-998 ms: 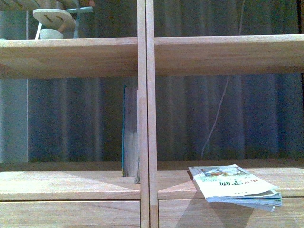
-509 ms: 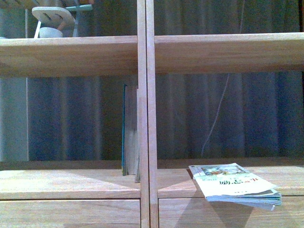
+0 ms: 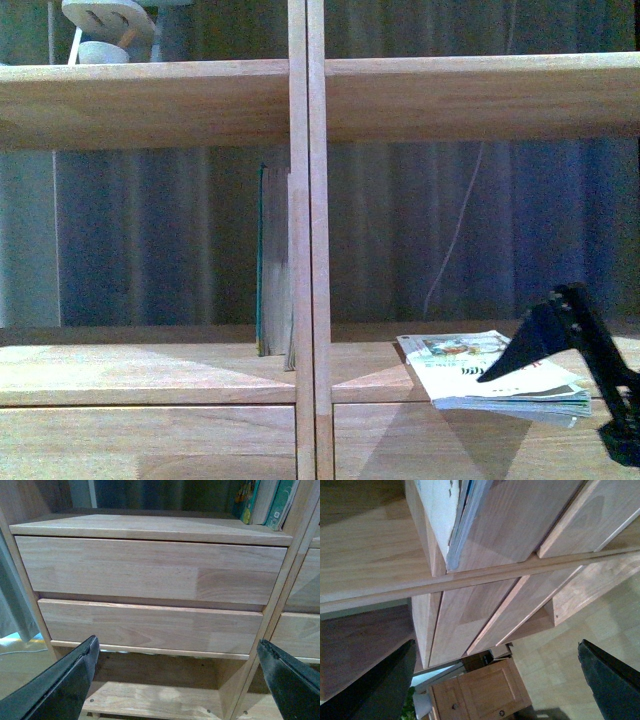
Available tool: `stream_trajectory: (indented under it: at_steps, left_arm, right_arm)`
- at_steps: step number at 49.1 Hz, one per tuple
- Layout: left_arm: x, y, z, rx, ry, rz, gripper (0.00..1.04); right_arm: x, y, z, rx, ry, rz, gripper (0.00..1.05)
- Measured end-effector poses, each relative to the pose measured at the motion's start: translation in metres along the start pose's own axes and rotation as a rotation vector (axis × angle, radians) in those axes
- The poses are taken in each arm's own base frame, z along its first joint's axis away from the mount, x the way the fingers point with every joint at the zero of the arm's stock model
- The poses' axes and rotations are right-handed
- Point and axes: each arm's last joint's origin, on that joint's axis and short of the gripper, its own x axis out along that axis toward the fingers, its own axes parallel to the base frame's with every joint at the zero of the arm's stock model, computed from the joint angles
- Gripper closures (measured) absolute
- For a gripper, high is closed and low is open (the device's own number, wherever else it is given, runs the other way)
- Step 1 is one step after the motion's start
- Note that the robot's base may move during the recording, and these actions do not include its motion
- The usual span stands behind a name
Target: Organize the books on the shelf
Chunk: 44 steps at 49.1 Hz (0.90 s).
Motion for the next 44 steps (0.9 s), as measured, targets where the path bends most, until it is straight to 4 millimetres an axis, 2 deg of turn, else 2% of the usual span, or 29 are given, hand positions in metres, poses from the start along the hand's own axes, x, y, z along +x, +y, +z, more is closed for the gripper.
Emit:
stream_trajectory:
  at_steps: [4,14,27,44]
  left_arm:
    - [0.000,0.000,0.000,0.000,0.000,0.000,0.07]
    - [0.000,0.000,0.000,0.000,0.000,0.000,0.07]
    - [0.000,0.000,0.000,0.000,0.000,0.000,0.07]
    - [0.000,0.000,0.000,0.000,0.000,0.000,0.07]
  right_arm:
    - [0.019,0.006,0.000,0.036,0.008,0.001,0.07]
    - [0.045,0.007,0.010,0.066,-0.036,-0.009,0.07]
    - [0.079,0.012,0.033,0.083,-0.140,-0.017,0.07]
    - [0.083,0.022,0.046,0.055,-0.207,0.016,0.07]
